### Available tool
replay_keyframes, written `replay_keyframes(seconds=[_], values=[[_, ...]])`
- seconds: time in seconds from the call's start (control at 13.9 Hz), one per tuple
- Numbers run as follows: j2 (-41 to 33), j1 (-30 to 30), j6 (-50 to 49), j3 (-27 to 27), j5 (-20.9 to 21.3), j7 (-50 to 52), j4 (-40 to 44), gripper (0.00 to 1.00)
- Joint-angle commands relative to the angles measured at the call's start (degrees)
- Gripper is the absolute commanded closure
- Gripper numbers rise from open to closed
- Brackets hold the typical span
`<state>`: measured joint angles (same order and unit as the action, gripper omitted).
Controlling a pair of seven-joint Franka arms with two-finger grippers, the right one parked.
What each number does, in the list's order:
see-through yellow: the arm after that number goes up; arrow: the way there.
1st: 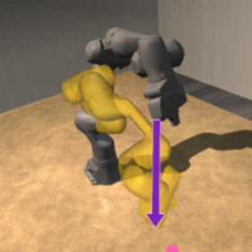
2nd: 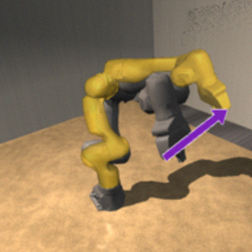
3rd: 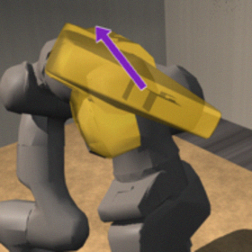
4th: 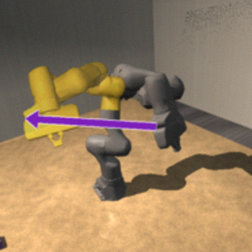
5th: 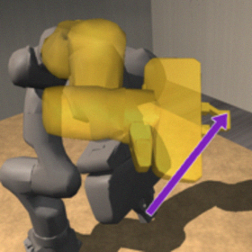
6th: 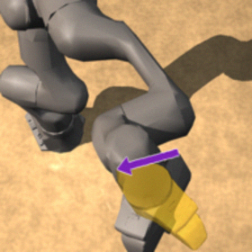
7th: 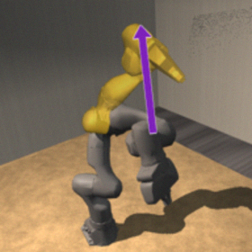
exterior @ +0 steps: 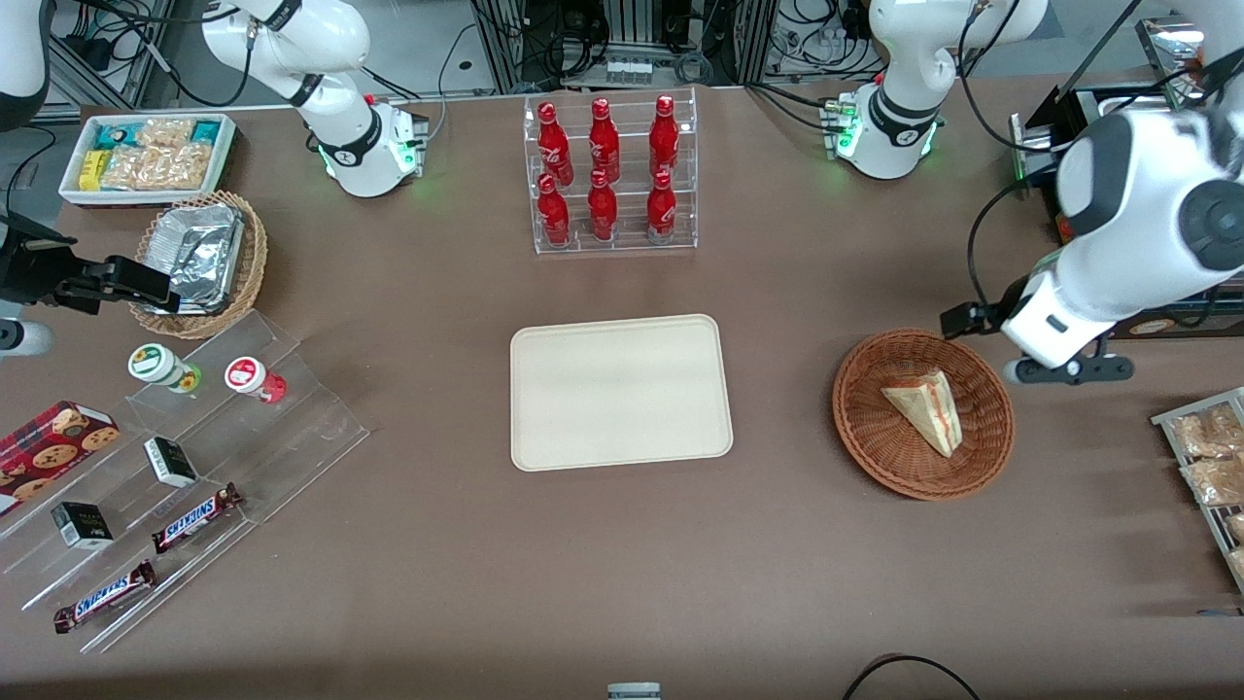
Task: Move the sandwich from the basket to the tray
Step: 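Move the left gripper over the sandwich in the wicker basket, then lower the left gripper and close it on the wrapped sandwich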
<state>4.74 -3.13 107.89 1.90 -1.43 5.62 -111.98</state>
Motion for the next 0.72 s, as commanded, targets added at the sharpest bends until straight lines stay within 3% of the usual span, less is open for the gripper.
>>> replay_keyframes(seconds=[0.0, 0.22, 0.65], values=[[1.7, 0.3, 4.5, 0.0, -0.4, 0.4, -2.6, 0.0], [2.1, 0.4, 8.5, -1.0, -0.7, 4.3, -5.2, 0.0], [2.9, 0.3, 19.0, -1.0, -1.0, 28.9, -10.1, 0.0]])
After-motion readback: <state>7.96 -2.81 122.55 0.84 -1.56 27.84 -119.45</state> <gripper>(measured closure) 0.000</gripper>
